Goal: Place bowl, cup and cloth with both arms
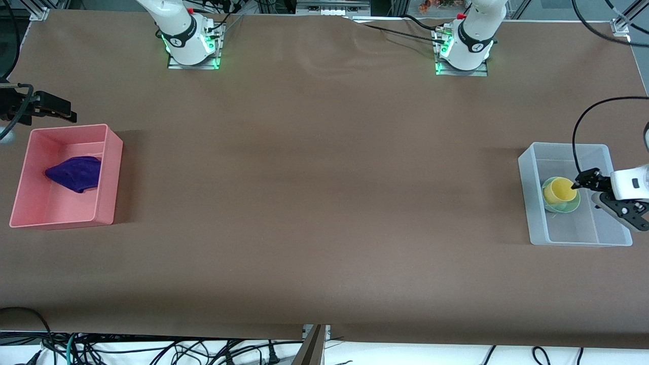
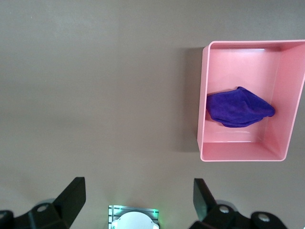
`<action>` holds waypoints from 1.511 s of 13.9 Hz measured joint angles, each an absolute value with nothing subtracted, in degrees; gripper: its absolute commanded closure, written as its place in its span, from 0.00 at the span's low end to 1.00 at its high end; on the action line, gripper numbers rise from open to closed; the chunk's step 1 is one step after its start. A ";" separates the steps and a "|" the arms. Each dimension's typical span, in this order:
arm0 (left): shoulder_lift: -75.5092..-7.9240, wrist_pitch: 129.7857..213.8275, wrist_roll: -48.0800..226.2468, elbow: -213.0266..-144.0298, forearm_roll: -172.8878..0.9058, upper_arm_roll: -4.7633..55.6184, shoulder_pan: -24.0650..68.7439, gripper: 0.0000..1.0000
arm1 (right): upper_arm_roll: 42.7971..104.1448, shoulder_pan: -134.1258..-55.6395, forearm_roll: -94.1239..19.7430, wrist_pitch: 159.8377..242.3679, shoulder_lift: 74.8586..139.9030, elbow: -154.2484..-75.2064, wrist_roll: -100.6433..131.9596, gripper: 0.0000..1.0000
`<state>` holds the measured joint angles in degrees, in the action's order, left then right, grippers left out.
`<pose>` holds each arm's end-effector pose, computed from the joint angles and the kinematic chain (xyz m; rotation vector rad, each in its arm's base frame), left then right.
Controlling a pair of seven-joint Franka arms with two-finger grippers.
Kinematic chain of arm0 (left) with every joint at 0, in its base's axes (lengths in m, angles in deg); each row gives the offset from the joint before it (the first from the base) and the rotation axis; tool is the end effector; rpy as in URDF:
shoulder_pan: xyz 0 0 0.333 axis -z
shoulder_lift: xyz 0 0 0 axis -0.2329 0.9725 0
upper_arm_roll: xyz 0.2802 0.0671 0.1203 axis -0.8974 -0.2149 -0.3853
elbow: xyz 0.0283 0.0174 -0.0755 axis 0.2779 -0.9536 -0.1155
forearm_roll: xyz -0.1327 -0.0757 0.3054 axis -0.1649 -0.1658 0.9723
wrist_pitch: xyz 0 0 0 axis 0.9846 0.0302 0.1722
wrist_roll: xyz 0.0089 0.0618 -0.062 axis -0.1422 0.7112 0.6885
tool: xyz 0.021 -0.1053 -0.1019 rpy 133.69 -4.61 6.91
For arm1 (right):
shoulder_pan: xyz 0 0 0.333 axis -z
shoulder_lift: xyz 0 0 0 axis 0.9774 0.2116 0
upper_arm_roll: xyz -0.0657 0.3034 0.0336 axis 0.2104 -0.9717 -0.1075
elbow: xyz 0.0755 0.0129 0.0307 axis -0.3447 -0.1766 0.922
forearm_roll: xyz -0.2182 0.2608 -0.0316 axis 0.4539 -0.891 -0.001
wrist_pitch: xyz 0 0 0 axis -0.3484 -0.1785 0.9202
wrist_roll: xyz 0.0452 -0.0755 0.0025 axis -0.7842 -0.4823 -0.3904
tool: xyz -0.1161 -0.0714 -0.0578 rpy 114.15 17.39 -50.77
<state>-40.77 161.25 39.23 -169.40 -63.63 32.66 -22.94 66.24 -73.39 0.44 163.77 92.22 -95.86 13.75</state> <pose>0.5821 0.1714 0.3580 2.9452 -0.9440 -0.2049 0.5156 -0.0268 0.5608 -3.1196 -0.1157 0.2801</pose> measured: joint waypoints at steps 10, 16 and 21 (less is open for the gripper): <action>-47.35 144.81 78.53 -160.71 -64.62 46.43 -16.25 0.00 | 66.28 -73.38 0.45 163.79 92.23 -95.87 13.75 0.00; -59.53 150.84 79.04 -169.17 -74.75 14.23 10.05 0.00 | 66.29 -73.39 0.45 163.80 92.23 -95.88 13.75 0.00; -68.81 157.09 82.29 -182.49 -75.60 12.60 13.19 0.00 | 66.29 -73.39 0.45 163.79 92.23 -95.88 13.75 0.00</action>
